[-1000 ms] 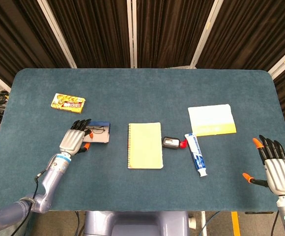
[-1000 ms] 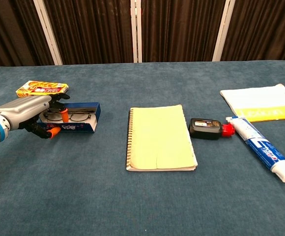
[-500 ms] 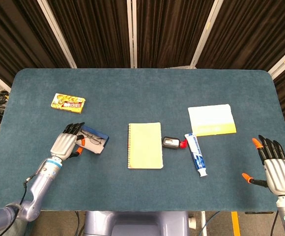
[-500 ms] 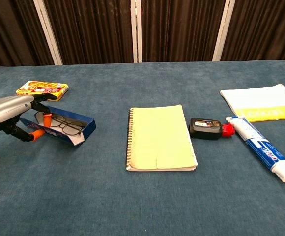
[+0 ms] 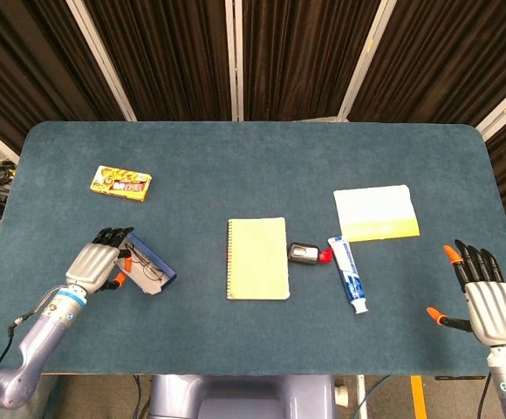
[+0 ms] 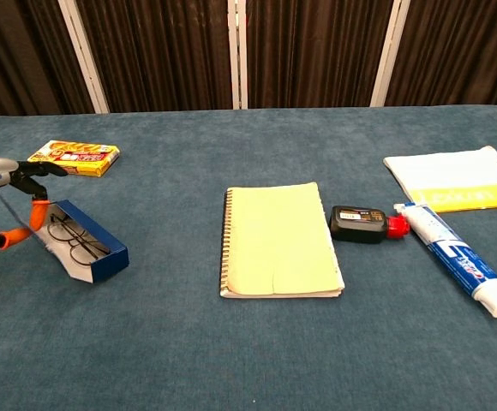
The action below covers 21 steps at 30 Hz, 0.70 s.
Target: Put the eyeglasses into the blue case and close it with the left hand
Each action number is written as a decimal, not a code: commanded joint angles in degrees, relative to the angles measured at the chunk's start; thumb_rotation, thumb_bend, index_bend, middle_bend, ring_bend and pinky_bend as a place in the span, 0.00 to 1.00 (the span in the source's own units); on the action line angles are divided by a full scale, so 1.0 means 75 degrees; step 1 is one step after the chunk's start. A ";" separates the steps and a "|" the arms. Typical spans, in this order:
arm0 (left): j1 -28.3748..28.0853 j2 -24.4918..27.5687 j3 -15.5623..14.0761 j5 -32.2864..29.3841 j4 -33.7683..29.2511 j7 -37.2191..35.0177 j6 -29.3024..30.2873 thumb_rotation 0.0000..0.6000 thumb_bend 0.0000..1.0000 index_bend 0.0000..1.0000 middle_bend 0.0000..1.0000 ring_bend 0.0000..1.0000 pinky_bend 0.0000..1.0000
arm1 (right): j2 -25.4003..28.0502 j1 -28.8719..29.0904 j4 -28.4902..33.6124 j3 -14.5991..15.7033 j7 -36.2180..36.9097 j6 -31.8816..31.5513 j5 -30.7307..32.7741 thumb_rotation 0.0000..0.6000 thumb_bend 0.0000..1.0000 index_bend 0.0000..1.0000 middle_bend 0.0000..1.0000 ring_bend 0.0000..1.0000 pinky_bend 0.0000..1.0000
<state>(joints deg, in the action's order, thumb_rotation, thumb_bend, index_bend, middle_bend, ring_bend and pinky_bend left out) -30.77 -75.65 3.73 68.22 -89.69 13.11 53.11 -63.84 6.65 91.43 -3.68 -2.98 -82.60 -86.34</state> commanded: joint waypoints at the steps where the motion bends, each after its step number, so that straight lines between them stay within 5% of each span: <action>1: -0.0199 -0.0331 0.0092 -0.0132 0.0284 -0.0042 -0.0256 1.00 0.48 0.68 0.00 0.00 0.00 | -0.0010 0.0001 -0.0011 -0.0003 -0.0020 0.0009 0.0024 1.00 0.00 0.00 0.00 0.00 0.00; 12: -0.0452 -0.0955 0.0245 -0.0579 0.0901 0.0115 -0.0397 1.00 0.47 0.61 0.00 0.00 0.00 | 0.0005 -0.0017 -0.0018 0.0003 0.0024 -0.0007 0.0039 1.00 0.00 0.00 0.00 0.00 0.00; 14: -0.0456 -0.1009 0.0262 -0.0610 0.0932 0.0037 -0.0398 1.00 0.41 0.48 0.00 0.00 0.00 | 0.0015 -0.0023 -0.0016 0.0004 0.0040 -0.0018 0.0036 1.00 0.00 0.00 0.00 0.00 0.00; 16: -0.0436 -0.1039 0.0294 -0.0546 0.0958 -0.0088 -0.0314 1.00 0.27 0.20 0.00 0.00 0.00 | 0.0019 -0.0022 -0.0018 0.0004 0.0049 -0.0015 0.0038 1.00 0.00 0.00 0.00 0.00 0.00; 18: -0.0411 -0.1048 0.0326 -0.0407 0.0981 -0.0260 -0.0200 1.00 0.21 0.03 0.00 0.00 0.00 | 0.0018 -0.0020 -0.0021 0.0004 0.0053 -0.0011 0.0039 1.00 0.00 0.00 0.00 0.00 0.00; 21: -0.0370 -0.1032 0.0418 -0.0132 0.1003 -0.0555 0.0063 1.00 0.19 0.00 0.00 0.00 0.00 | 0.0015 -0.0015 -0.0023 0.0007 0.0048 0.0000 0.0038 1.00 0.00 0.00 0.00 0.00 0.00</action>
<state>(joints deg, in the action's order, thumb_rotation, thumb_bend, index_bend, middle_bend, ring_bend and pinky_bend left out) -33.76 -83.40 6.45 66.25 -82.34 9.97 52.74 -63.72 6.54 91.26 -3.62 -2.62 -82.60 -86.06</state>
